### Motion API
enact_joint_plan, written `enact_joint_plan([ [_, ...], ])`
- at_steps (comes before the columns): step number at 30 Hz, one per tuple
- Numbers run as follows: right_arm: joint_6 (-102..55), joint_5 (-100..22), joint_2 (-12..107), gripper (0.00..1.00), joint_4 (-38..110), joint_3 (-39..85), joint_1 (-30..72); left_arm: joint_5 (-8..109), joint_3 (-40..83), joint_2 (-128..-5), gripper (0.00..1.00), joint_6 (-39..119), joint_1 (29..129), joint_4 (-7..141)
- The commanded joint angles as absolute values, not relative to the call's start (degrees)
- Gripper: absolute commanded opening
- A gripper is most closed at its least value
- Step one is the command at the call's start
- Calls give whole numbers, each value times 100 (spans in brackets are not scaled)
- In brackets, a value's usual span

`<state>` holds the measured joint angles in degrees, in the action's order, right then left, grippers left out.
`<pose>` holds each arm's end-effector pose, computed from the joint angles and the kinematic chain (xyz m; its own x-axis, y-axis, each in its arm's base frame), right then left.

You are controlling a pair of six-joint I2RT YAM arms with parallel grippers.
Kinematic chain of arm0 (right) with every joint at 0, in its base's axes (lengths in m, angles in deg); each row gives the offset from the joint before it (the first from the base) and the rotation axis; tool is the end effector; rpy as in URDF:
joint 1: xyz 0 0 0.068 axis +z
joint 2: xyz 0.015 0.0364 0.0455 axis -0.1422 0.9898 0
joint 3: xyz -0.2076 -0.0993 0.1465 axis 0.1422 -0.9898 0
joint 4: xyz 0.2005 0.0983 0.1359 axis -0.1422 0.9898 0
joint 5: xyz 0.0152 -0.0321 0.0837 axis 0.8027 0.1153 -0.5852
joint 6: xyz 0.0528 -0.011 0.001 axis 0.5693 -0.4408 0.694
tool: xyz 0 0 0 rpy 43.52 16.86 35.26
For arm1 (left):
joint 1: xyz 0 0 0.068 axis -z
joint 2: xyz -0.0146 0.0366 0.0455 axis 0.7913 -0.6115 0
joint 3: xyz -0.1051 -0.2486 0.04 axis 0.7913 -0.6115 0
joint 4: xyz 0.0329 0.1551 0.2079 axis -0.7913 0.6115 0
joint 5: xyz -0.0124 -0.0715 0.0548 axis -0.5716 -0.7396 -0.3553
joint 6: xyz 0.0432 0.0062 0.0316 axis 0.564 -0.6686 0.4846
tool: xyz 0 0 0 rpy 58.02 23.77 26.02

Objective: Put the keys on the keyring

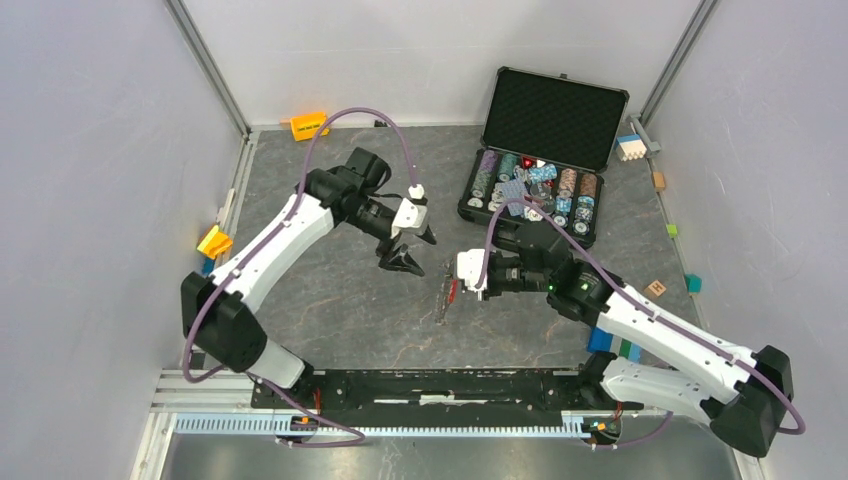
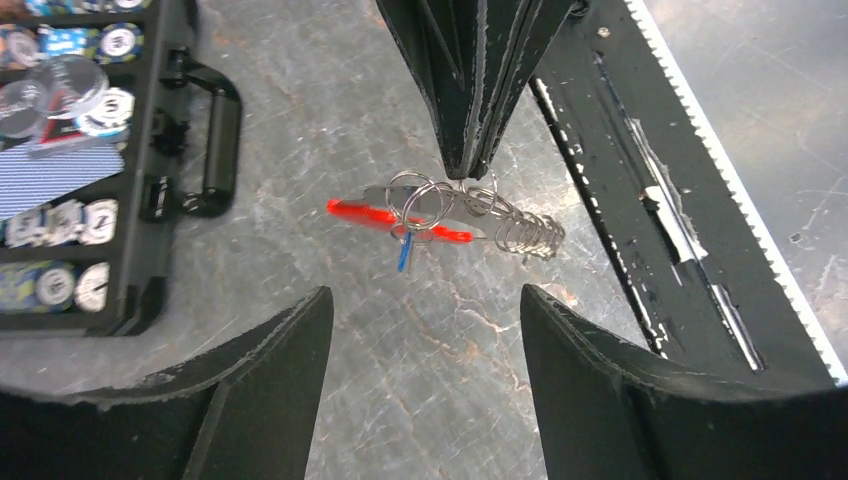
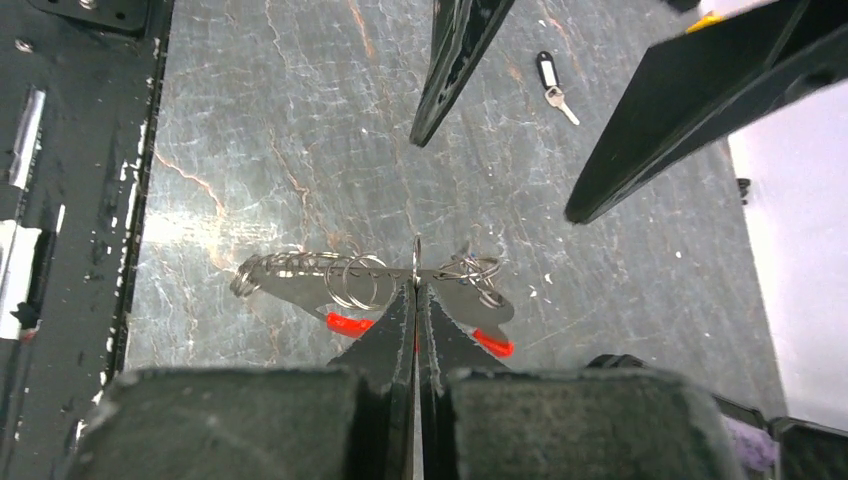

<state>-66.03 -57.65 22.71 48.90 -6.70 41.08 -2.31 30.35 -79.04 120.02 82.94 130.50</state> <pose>0.1331 0.1789 0.3042 0.3296 -0.4120 -0.8494 -0.9237 0.0451 -0.3804 0.2369 -0.1765 0.3225 0.1962 0.4070 -0.8921 0.9359 -0.3493 0.0464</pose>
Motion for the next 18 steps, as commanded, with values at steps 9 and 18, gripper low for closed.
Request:
enact_joint_plan([
  [9, -5767, -7054, 2561, 0, 4113, -332, 3634, -314, 1706, -6322, 52, 10910, 8288, 11309],
  [18, -5548, -7448, 2581, 0, 3660, -543, 3463, -444, 631, -6080, 53, 9822, 8456, 9060],
])
